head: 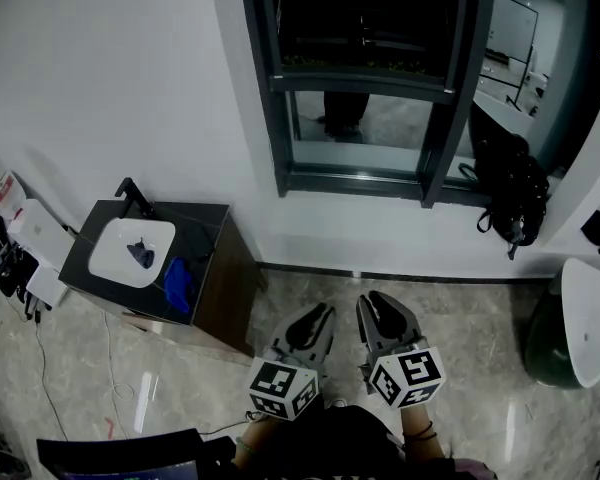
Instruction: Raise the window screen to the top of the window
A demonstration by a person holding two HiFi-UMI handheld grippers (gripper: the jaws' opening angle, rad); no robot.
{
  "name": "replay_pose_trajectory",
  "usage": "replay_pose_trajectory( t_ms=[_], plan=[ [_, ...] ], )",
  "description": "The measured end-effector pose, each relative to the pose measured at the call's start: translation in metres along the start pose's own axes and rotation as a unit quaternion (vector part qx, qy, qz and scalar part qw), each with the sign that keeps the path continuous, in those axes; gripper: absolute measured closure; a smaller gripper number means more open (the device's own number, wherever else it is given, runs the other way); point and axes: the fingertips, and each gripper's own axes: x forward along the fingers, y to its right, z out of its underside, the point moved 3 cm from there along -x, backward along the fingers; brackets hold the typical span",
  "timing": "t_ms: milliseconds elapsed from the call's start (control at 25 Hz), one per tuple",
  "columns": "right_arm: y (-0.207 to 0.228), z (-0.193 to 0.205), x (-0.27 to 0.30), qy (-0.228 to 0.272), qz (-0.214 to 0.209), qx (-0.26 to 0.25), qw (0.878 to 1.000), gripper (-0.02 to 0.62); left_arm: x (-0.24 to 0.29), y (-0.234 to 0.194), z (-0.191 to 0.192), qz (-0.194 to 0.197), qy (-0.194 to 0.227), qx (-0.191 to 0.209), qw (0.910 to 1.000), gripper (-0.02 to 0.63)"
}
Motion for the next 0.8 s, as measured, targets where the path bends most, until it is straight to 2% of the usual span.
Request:
replay_pose_trajectory(
  t_ms=[800],
  plan=[
    [0.020, 0.010, -0.016, -0.012, 0.018, -0.008, 1.000, 0.520, 0.014, 0.014, 0.010, 0.010, -0.015, 0.010, 0.9998, 0.546]
  ],
)
